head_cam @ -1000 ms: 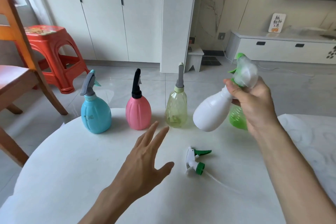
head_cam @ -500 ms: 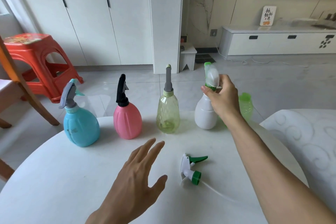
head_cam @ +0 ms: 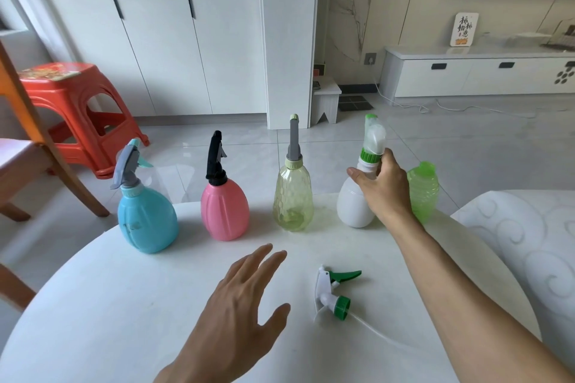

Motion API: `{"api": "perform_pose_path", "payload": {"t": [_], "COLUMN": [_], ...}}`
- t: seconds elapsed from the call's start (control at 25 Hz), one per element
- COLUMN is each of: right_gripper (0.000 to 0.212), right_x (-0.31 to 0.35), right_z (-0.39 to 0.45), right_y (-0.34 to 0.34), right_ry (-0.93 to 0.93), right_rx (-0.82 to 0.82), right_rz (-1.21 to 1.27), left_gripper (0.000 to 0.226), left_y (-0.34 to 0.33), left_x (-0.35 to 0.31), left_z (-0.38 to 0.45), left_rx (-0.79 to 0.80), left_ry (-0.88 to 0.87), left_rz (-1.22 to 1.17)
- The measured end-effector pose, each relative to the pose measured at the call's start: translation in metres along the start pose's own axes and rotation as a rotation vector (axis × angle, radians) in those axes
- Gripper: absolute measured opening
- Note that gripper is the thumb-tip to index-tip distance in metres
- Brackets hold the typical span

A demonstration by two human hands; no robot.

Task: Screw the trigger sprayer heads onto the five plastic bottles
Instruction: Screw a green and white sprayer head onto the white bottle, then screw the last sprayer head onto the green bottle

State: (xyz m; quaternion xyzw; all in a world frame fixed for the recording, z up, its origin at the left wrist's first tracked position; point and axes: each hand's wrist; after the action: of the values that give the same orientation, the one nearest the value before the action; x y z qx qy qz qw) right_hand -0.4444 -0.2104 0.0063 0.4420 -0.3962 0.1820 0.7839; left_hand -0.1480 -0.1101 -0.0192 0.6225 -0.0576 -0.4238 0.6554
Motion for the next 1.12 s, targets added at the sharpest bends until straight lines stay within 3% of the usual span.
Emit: {"api": "perform_pose_path", "payload": {"t": [0.24, 0.44, 0.6, 0.76, 0.88, 1.12], "right_gripper": [0.062, 0.058, 0.058, 0.094, 0.105, 0.086], "right_x": [-0.003, -0.008, -0.034, -0.068, -0.084, -0.089], "right_z": [-0.019, -0.027, -0.024, -0.015, -0.006, -0.014], "right_y": [0.022, 0.078, 0.087, 0.069, 0.057, 0.061], "right_ry": [0.078, 0.212, 0.065, -0.172, -0.25, -0.251], "right_rx": [-0.01, -0.088, -0.277, -0.14, -0.053, -0.089], "right_rz": [0.032, -0.02, -0.014, -0.074, -0.043, -0.1], "left_gripper": [0.07, 0.072, 0.073, 0.078, 0.073, 0.071], "left_y": [0.002, 0.005, 0.002, -0.002, -0.008, -0.012], "left_x": [-0.001, -0.006, -0.006, -0.006, -0.002, -0.001], "left_z": [0.002, 0.002, 0.0, 0.002, 0.005, 0.008], "left_rx": [-0.023, -0.028, -0.008, 0.029, 0.016, 0.004], "left_ry": [0.004, -0.002, 0.01, 0.035, 0.026, -0.001], "left_rz": [0.012, 0.014, 0.035, 0.049, 0.061, 0.066]}}
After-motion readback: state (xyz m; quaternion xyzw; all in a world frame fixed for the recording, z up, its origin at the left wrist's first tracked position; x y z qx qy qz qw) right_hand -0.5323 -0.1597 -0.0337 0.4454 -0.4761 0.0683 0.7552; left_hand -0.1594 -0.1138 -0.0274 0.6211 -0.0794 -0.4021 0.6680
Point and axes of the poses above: each hand's wrist, its own z-axis towards the middle knuckle, its own y-axis out of the back of the hand, x = y × z, and after that the axes turned 8 degrees about x, right-handed
